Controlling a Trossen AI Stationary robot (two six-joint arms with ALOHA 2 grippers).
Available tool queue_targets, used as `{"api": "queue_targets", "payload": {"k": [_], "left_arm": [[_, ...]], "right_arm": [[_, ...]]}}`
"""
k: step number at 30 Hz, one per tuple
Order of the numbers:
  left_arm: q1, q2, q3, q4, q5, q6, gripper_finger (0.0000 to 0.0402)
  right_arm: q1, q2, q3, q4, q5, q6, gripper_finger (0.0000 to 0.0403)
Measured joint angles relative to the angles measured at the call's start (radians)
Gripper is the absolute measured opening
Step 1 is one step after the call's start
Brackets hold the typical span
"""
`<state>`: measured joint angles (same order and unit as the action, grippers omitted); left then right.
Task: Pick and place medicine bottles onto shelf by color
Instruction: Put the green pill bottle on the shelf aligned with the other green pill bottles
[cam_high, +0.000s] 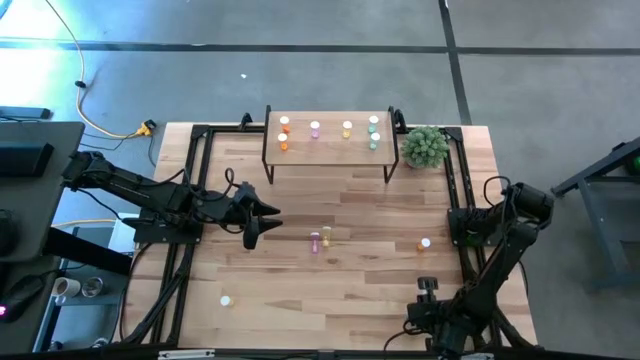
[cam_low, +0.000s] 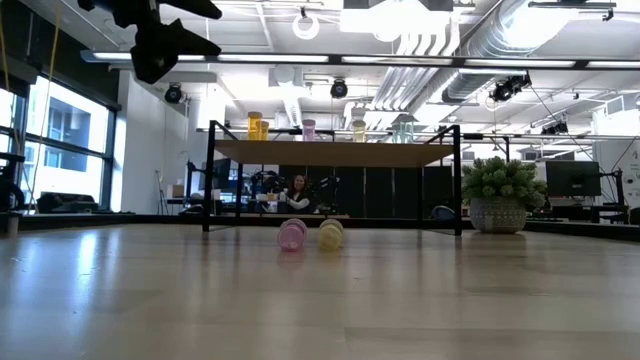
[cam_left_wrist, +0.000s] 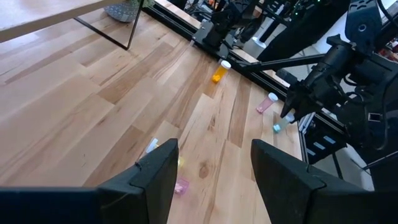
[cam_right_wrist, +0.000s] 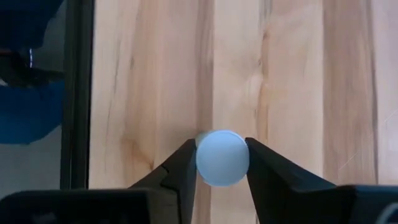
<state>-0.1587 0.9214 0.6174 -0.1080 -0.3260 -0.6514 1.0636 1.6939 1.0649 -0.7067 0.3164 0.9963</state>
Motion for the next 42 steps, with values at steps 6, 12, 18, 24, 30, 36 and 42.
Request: {"api": "queue_targets", "payload": {"k": [6, 12, 18, 24, 30, 36, 42], "left_arm": [[0.0, 0.025, 0.0, 0.0, 0.0, 0.022, 0.0193], [0.0, 0.061, 0.0, -0.001, 0.001, 0.035, 0.0193], [0.0, 0.088, 0.0, -0.008, 0.001, 0.035, 0.0193], [0.0, 0.099, 0.0, -0.008, 0.028, 0.035, 0.0193], [-0.005, 0.098, 0.0, -0.007, 0.065, 0.037, 0.0193], [-0.026, 0.098, 0.0, -0.007, 0.041, 0.12, 0.0193], [-0.061, 0.098, 0.0, 0.002, -0.063, 0.196, 0.0193]], "right_arm": [[-0.066, 0.0, 0.049, -0.025, -0.003, -0.009, 0.0113], [-0.137, -0.001, 0.122, -0.073, 0.054, -0.03, 0.0108], [-0.199, -0.001, 0.198, -0.138, 0.146, -0.079, 0.0113], [-0.284, -0.001, 0.287, -0.204, 0.191, -0.15, 0.0113], [-0.405, -0.001, 0.395, -0.332, 0.258, -0.225, 0.0113], [-0.538, -0.002, 0.493, -0.397, 0.283, -0.359, 0.0114], [-0.651, -0.002, 0.569, -0.396, 0.281, -0.518, 0.0114]]}}
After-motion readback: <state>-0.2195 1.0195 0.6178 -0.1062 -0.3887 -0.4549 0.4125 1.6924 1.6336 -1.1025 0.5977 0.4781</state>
